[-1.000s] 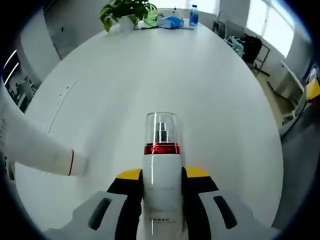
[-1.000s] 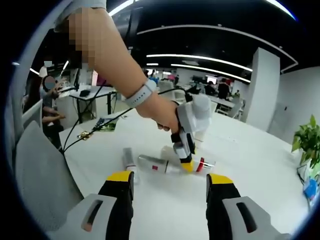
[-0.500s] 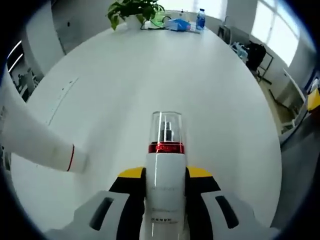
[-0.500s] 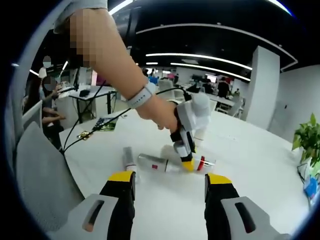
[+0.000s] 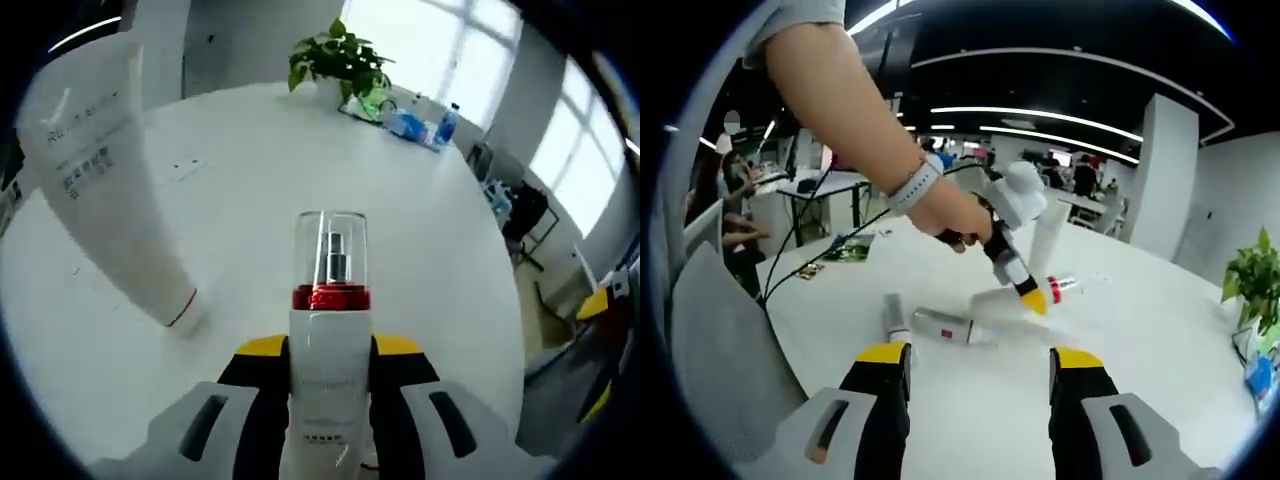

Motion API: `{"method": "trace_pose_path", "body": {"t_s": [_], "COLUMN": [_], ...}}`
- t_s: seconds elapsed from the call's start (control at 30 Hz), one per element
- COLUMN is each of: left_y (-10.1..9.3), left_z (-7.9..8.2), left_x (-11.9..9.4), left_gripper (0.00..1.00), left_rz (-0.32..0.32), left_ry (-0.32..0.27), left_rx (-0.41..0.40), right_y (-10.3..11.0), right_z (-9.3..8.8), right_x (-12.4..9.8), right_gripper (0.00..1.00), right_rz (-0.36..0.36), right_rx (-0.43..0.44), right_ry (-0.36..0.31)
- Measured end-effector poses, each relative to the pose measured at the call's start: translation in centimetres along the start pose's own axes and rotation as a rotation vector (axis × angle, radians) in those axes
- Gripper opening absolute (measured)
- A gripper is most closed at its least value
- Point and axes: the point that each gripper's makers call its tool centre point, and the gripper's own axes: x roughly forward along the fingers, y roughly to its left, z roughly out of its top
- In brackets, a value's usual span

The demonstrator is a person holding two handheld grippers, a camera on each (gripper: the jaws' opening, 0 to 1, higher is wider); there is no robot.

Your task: Arrange the skincare products in the storage area until every visible bottle or jar stands upright without overlapping.

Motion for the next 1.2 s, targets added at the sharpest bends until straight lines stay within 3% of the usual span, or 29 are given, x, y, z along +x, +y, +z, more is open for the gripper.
{"method": "trace_pose_path", "body": {"t_s": [0.1,0.2,0.3,0.5,0.77,1.0,1.1,1.2], "left_y": [0.1,0.0,0.1,-0.2,-2.7,-4.7,-6.1,-7.5], "left_z": [1.1,1.4,2.1,2.2,0.8,-1.5,-1.7,-2.2], "left_x": [-1.8,-3.0,-5.1,-8.9,-14.0,-18.3,-20.8,-22.5], "left_gripper": [0.29,0.29,0.29,0.29,0.29,0.29,0.29,0.29], "left_rz": [0.002,-0.002,-0.007,-0.013,-0.016,0.011,0.006,-0.005], "left_ry": [-0.083,-0.121,-0.220,-0.333,-0.443,-0.546,-0.649,-0.698], "left_rx": [-0.085,-0.133,-0.244,-0.372,-0.409,-0.482,-0.532,-0.540], "right_y": [0.0,0.3,0.6,0.8,1.7,2.5,2.6,2.9], "right_z": [0.0,0.1,0.2,0.3,0.7,1.0,1.3,1.6], "right_x": [0.0,0.1,0.1,0.1,0.1,0.2,0.1,0.0], "right_gripper": [0.56,0.56,0.56,0.56,0.56,0.55,0.54,0.54], "right_rz": [0.002,0.013,0.025,0.036,0.073,0.111,0.122,0.134], "right_rx": [0.000,-0.003,-0.013,-0.017,-0.042,-0.039,-0.037,-0.030], "right_ry": [-0.001,-0.002,-0.005,-0.008,-0.022,-0.030,-0.042,-0.054]}}
